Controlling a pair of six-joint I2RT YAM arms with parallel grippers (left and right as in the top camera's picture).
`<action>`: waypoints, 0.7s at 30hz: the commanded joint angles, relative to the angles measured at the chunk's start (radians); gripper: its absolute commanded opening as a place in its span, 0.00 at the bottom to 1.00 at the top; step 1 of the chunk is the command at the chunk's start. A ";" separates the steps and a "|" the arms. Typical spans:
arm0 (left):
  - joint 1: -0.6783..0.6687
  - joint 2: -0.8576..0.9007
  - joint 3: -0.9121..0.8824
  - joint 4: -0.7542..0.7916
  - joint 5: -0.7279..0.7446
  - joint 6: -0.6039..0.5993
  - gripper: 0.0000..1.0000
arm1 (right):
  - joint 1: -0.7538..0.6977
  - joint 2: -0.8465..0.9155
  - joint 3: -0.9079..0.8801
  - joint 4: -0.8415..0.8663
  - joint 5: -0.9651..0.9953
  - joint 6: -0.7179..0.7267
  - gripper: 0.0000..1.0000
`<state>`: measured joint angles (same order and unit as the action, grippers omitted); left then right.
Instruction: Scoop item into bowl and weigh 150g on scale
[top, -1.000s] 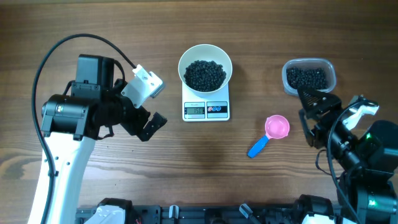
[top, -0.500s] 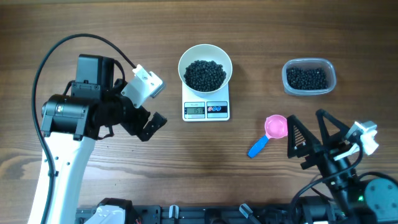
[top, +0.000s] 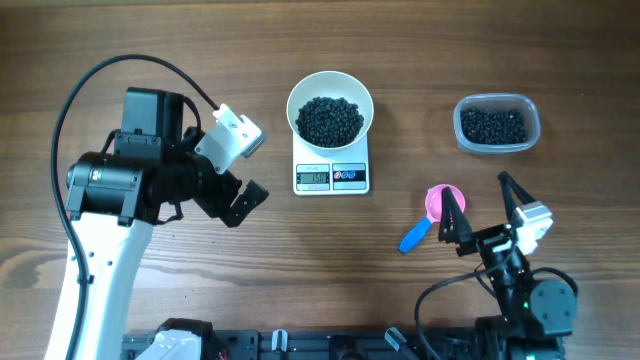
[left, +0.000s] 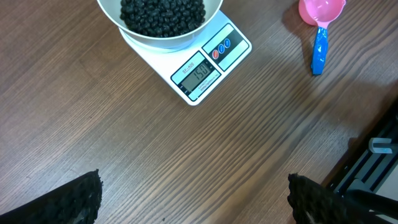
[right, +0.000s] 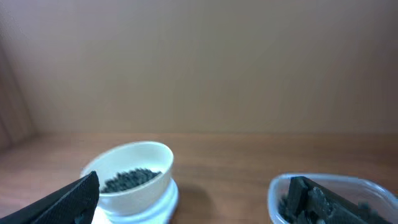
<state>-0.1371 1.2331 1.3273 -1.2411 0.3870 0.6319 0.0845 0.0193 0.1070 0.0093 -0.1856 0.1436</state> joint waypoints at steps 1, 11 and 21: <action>0.005 -0.006 -0.003 0.000 0.001 0.018 1.00 | 0.004 -0.016 -0.048 0.009 0.063 -0.103 1.00; 0.005 -0.006 -0.003 0.000 0.001 0.019 1.00 | 0.003 -0.016 -0.102 -0.007 0.107 -0.170 1.00; 0.005 -0.006 -0.003 0.000 0.001 0.018 1.00 | 0.003 -0.016 -0.102 -0.007 0.107 -0.169 1.00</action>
<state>-0.1371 1.2331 1.3273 -1.2411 0.3870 0.6323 0.0845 0.0193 0.0078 0.0006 -0.0956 -0.0067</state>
